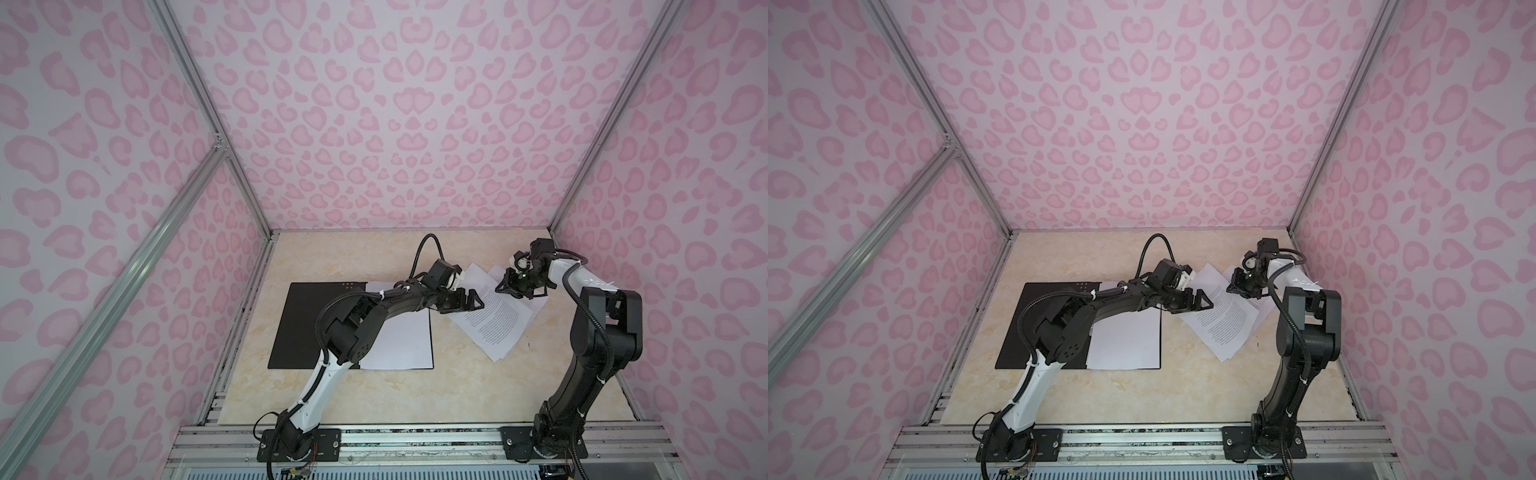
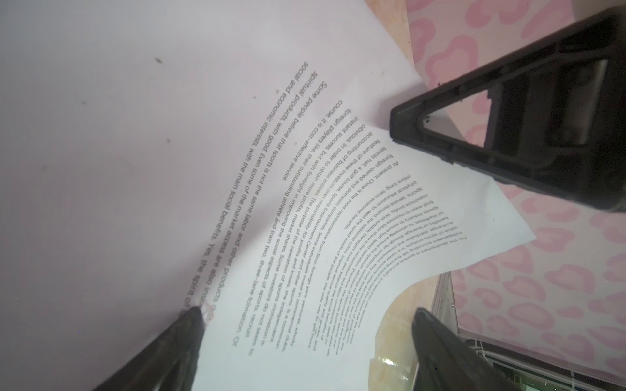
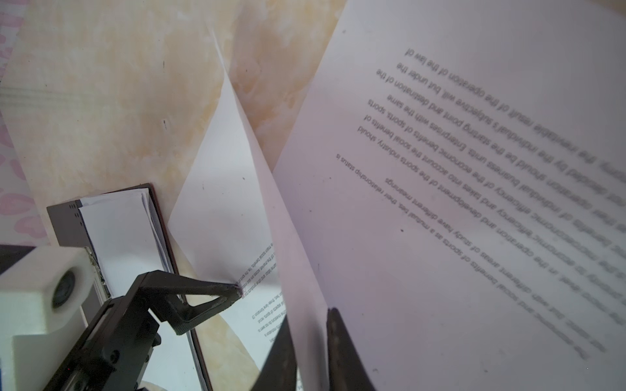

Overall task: Put the files into the folder
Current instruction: 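Lift the printed sheet upright with the right gripper while left gripper withdraws to the folder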

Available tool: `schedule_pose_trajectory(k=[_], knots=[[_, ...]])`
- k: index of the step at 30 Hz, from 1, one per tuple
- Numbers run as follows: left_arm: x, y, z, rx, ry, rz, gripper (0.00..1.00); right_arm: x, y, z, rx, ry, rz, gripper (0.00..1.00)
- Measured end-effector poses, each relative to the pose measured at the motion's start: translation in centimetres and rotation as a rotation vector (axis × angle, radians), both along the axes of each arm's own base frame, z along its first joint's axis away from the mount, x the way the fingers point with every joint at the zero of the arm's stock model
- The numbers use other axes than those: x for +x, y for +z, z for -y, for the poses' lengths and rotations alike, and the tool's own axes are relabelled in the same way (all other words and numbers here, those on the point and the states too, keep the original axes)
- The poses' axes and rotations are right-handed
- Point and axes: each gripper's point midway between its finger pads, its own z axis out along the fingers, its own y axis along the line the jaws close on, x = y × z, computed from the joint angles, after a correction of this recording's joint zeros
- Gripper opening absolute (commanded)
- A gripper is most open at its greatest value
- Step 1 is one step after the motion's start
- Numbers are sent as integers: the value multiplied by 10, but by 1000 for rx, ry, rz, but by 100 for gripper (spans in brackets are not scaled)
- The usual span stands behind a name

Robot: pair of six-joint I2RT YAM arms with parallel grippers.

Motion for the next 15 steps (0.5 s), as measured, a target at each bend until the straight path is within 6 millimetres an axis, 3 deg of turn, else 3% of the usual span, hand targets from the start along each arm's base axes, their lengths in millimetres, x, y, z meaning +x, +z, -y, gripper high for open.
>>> schedule_pose_trajectory(k=[9,15], knots=[[4,4,-2,4,11,-7,98,-2,3,-7,-9,17,5,0],[0,12,-7,32,11,-32,98,-3,27,-10,-25,16,59,0]])
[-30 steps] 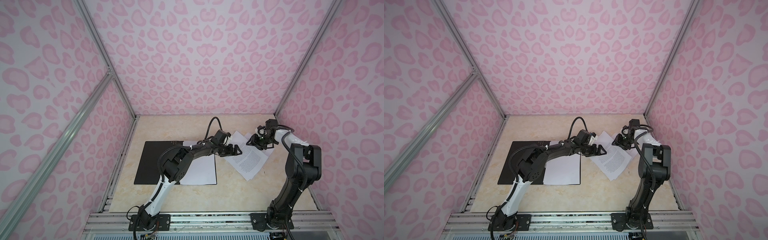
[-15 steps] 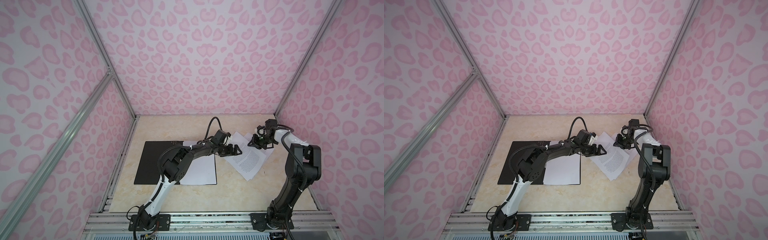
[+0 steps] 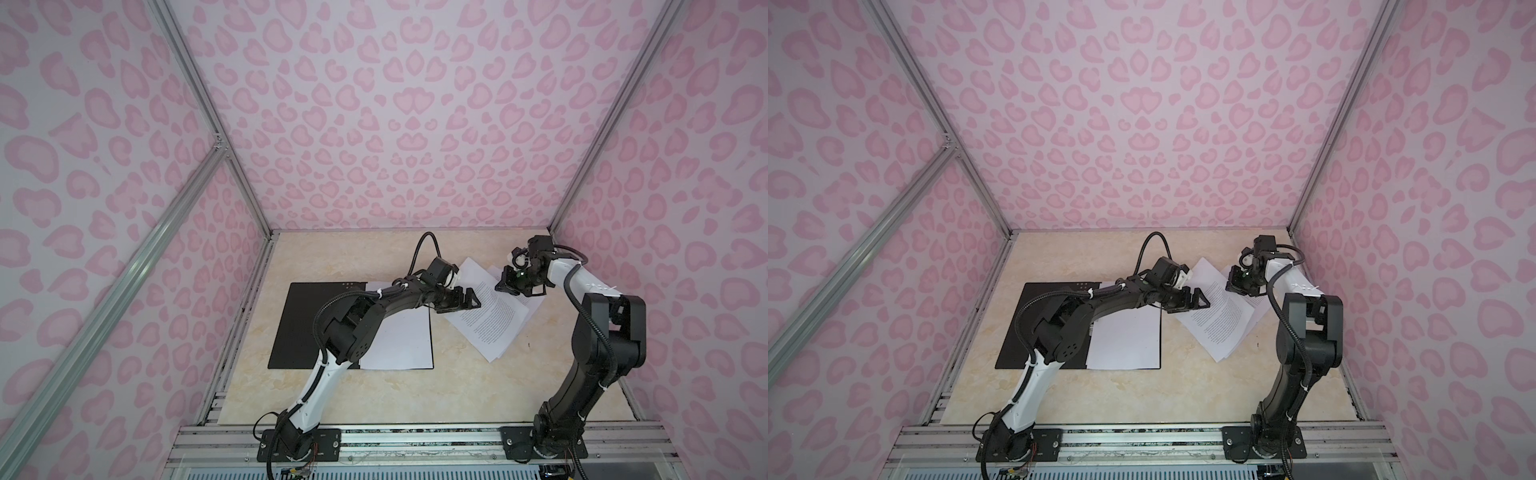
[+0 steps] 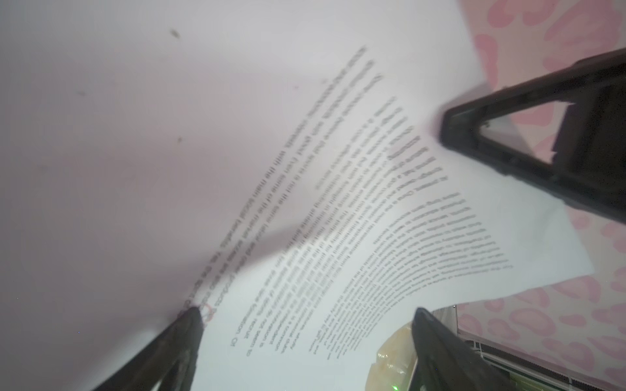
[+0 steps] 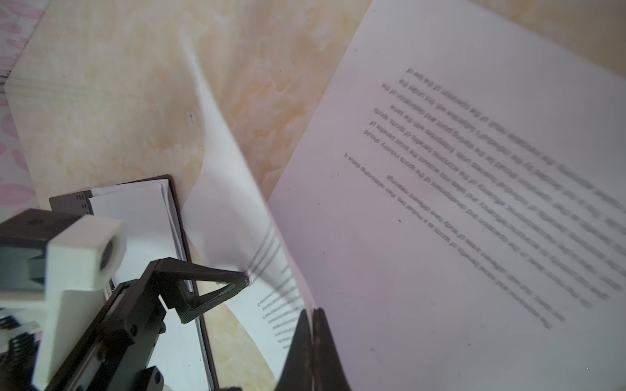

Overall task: Put the files into the folder
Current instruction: 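Lift the printed sheet upright with the right gripper while left gripper withdraws to the folder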

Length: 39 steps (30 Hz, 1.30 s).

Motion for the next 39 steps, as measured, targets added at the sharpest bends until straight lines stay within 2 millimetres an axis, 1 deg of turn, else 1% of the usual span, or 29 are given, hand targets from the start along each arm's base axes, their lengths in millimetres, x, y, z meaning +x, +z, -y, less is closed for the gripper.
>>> schedule_pose_trajectory(k=[3,7,11,13,15,17,22,24,27,28,31,33,35,36,37,39], knots=[[-2,9,1,8,-5,-17,97,1,19,3,-12,-22,45,0],[-2,38,18,-48,-38,6,98,-1,43,6,-24,-48,100,0],[-11,66,36,-112,-83,19,97,-4,64,10,-43,-73,149,0],[-15,75,41,-130,-97,24,98,-5,75,12,-50,-90,175,0],[-21,80,43,-133,-105,23,98,-7,86,13,-56,-98,201,0],[-27,83,40,-129,-108,19,97,-9,95,13,-56,-113,221,0],[-42,84,23,-95,-99,1,97,-13,115,15,-79,-140,270,0],[-53,87,18,-85,-107,-7,97,-15,123,15,-92,-148,290,0],[-73,101,13,-100,-141,-14,97,-18,135,12,-114,-154,323,0],[-82,110,11,-116,-158,-13,97,-18,137,10,-114,-157,331,0],[-101,148,4,-180,-199,16,97,-19,139,3,-127,-150,338,0],[-113,188,-7,-239,-214,70,97,-21,138,-4,-125,-145,335,0],[-127,235,-25,-304,-220,140,97,-24,140,-12,-131,-128,344,0],[-138,264,-39,-346,-224,191,97,-25,141,-17,-133,-118,349,0],[-151,297,-57,-394,-223,253,97,-28,144,-24,-130,-112,354,0],[-174,352,-95,-489,-216,372,97,-33,152,-38,-133,-79,379,0]])
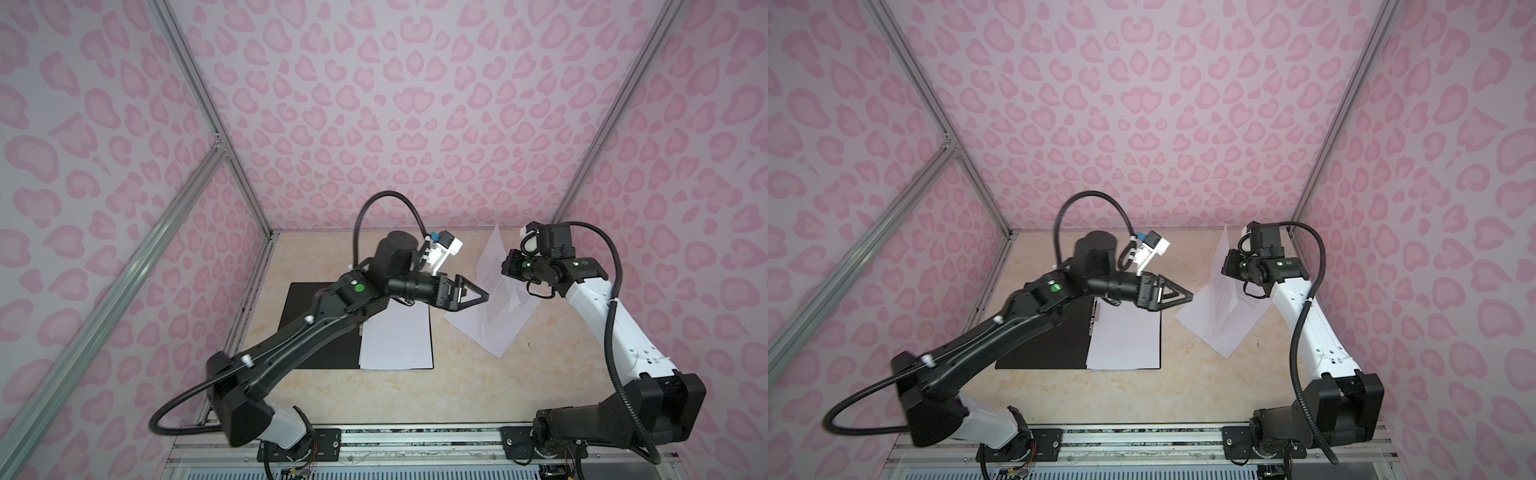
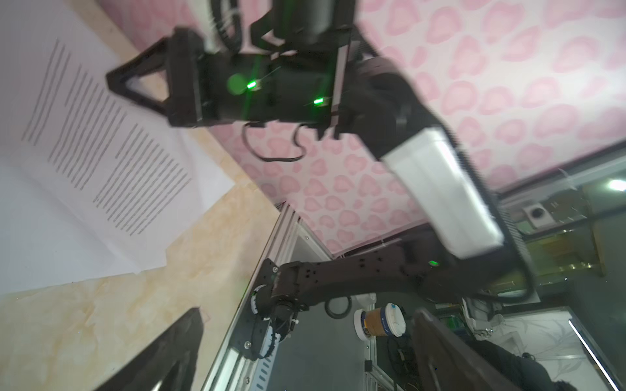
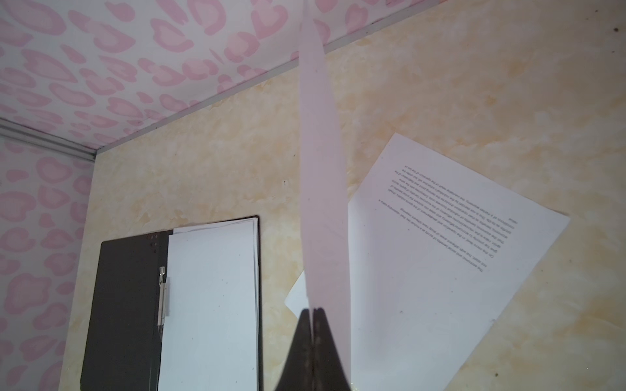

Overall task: Put the files into the folder
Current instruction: 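Lift the printed sheet upright with the right gripper while left gripper withdraws to the folder, then lower the printed sheet onto the folder papers with the right gripper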

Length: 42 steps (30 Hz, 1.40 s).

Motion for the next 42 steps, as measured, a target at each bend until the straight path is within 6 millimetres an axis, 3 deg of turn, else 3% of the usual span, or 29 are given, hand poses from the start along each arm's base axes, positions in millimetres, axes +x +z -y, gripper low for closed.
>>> schedule_pose_trajectory(k=[2,3,7,12,16,19,23,26,30,33,35,38,42], knots=[[-12,33,-25,-94,14,101,97,-4,16,-17,-7,38,40,0],[-10,33,-34,-98,47,114,97,-6,26,-25,-6,53,66,0],[7,-29,-71,95,241,55,97,-18,51,-65,-3,117,134,0],[23,-66,-143,210,521,124,97,-39,57,-131,79,231,162,0],[24,-106,-193,337,707,178,97,-46,57,-167,175,259,182,0],[30,-127,-225,419,846,214,97,-47,51,-181,267,249,180,0],[34,-156,-252,539,952,220,97,-42,39,-172,312,176,205,0],[37,-164,-259,591,979,214,97,-36,12,-162,319,130,201,0],[41,-174,-259,650,979,193,97,-34,-55,-162,294,103,134,0],[39,-179,-261,672,971,184,97,-43,-115,-170,260,112,72,0],[39,-180,-260,682,962,178,97,-49,-142,-171,231,114,55,0],[36,-181,-261,698,950,173,97,-54,-159,-172,229,92,65,0],[31,-182,-264,707,943,173,97,-57,-155,-174,227,64,120,0]])
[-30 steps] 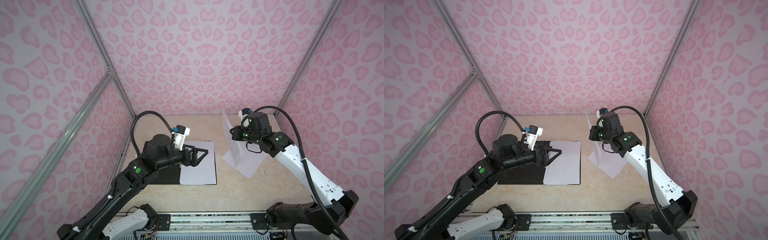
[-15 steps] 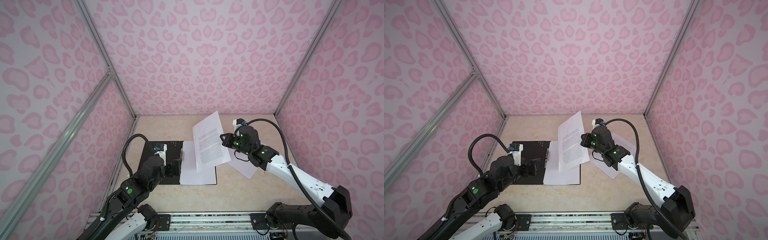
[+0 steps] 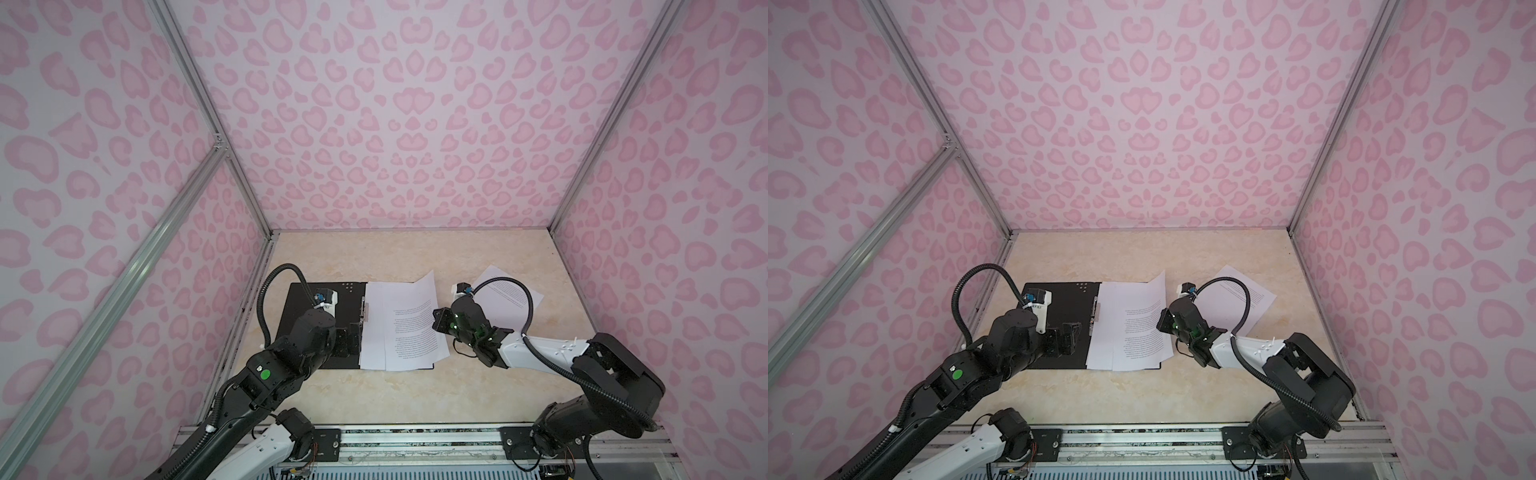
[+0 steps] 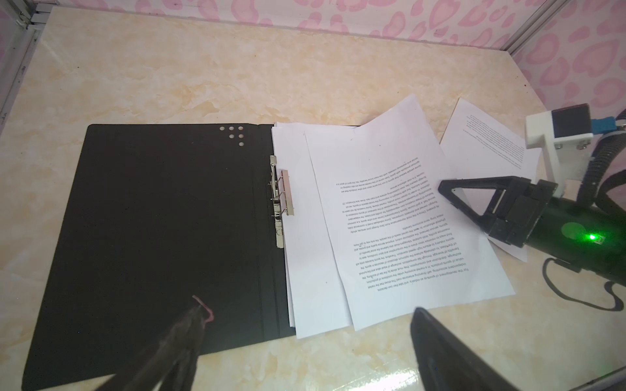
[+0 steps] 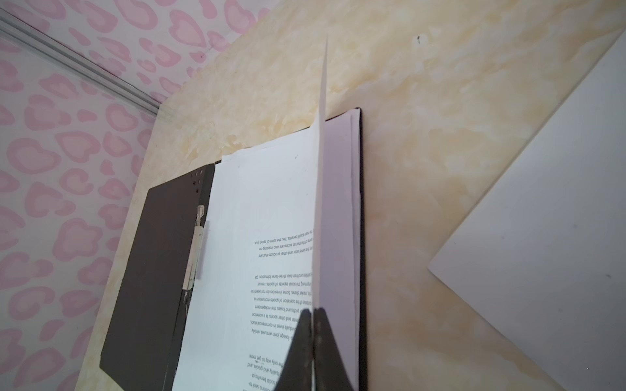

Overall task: Put the files into the folder
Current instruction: 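Lower the printed sheet onto the folder papers with the right gripper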

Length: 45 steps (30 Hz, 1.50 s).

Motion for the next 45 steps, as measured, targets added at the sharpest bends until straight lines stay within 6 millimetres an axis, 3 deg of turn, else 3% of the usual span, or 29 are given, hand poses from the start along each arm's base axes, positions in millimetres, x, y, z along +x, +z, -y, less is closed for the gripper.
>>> schedule_pose_trajectory(k=[4,16,30,45], knots=[[-3,-3,1,0,-15,-14,97,3,7,-5,26,-29,33,0],[-9,-23,10,22,-76,-86,97,9,-7,-24,74,-70,-5,0],[-11,-25,12,17,-90,-93,97,4,-12,-45,110,-68,-25,0],[-11,-23,11,12,-88,-85,97,-4,-12,-52,107,-63,-30,0]])
